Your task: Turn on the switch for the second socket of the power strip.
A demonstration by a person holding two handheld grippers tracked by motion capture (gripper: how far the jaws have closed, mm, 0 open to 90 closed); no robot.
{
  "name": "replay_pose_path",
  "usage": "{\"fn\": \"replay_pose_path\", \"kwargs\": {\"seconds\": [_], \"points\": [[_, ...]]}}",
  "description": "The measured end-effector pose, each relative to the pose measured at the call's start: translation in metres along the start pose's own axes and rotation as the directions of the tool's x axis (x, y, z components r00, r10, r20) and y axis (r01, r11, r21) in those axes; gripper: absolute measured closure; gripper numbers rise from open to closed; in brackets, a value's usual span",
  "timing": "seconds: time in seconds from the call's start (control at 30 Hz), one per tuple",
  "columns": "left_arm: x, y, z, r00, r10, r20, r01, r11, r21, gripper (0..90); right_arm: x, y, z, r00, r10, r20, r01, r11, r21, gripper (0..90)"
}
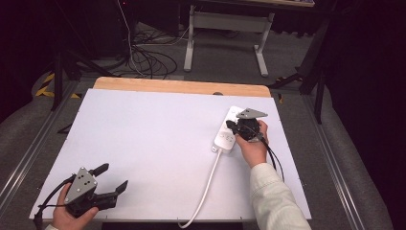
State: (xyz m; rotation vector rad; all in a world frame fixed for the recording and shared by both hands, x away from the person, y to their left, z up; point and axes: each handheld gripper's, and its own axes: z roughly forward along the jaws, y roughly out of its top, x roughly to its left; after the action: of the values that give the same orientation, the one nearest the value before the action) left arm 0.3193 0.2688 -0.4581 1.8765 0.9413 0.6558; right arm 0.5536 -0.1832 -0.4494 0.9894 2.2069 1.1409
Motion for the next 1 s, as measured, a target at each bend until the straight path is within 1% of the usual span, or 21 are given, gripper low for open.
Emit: {"fn": "replay_pose_path", "kwargs": {"seconds": [0.17,0.23,0.37,0.53,0.7,1.0], "points": [[0.000,0.000,0.000,1.0000,-0.001,-0.002,0.001,1.0000,-0.001,18.5,-0.002,-0.002,0.006,0.9999,0.012,0.003,-0.012,1.000,-0.002,90.0],[0.000,0.000,0.000,1.0000,0.000,-0.002,0.000,1.0000,0.000,18.5,-0.003,-0.005,0.011,0.9998,0.020,0.003,-0.020,1.000,0.009,90.0],[0.000,0.000,0.000,1.0000,-0.002,-0.001,0.002,1.0000,0.001,18.5,-0.005,-0.007,0.015,0.9997,0.024,0.003,-0.025,1.000,0.012,90.0],[0.000,0.000,0.001,1.0000,0.000,0.002,0.000,0.9999,0.011,18.4,-0.006,-0.008,0.018,0.9995,0.031,0.008,-0.031,1.000,0.005,90.0],[0.000,0.000,0.002,1.0000,0.000,0.003,0.000,0.9999,0.013,18.4,-0.007,-0.009,0.021,0.9996,0.026,0.012,-0.026,1.000,0.010,90.0],[0.000,0.000,0.002,1.0000,0.005,0.005,-0.005,0.9999,0.011,18.4,-0.006,-0.009,0.022,0.9996,0.028,0.002,-0.028,1.000,0.011,90.0]]}}
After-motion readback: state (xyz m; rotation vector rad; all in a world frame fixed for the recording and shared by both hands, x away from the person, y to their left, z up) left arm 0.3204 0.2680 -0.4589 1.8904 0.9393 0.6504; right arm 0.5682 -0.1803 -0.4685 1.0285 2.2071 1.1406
